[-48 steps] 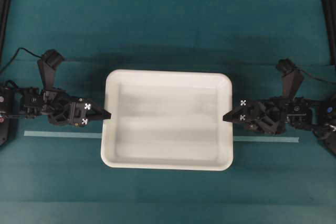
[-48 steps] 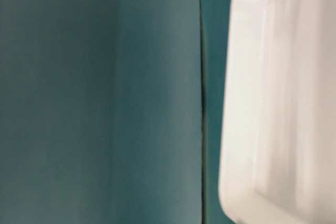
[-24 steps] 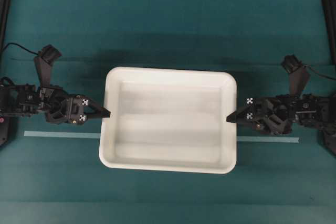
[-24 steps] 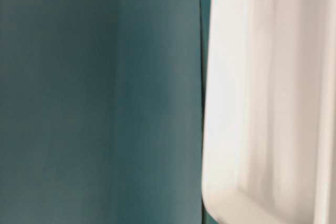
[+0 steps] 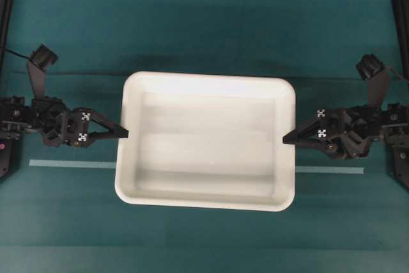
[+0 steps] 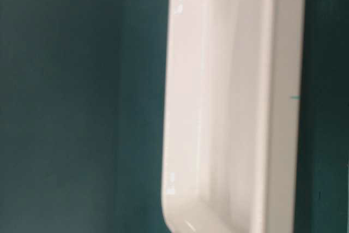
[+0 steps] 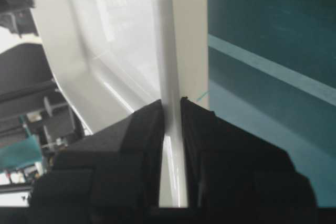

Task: Lift the white case with both hands.
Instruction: 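Lift the gripped tray upward with both grippers, then lower the held tray back onto the table with both grippers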

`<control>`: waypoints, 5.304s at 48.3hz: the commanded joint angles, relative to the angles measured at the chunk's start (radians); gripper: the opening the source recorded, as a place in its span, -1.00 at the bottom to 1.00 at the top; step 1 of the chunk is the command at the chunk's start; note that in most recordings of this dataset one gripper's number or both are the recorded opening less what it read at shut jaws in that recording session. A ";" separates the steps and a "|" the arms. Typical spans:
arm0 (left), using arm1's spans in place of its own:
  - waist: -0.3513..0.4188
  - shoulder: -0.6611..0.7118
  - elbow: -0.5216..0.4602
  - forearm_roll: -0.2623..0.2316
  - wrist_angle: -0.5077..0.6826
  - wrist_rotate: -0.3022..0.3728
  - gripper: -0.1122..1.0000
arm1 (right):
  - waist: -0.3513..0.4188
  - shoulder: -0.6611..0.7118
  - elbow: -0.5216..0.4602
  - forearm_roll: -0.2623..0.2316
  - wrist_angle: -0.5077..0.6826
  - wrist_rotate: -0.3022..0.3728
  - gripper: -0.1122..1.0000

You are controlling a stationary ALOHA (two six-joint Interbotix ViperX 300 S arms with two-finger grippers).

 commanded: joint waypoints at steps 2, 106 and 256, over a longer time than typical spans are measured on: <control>0.002 -0.023 -0.020 0.002 0.032 0.003 -0.66 | -0.015 -0.020 -0.034 -0.002 0.032 -0.014 -0.60; 0.023 -0.341 -0.298 0.002 0.330 -0.011 -0.72 | -0.117 -0.290 -0.305 -0.008 0.308 -0.018 -0.60; 0.089 0.052 -0.164 0.002 0.385 -0.041 -0.72 | -0.133 0.072 -0.130 -0.051 0.314 -0.035 -0.61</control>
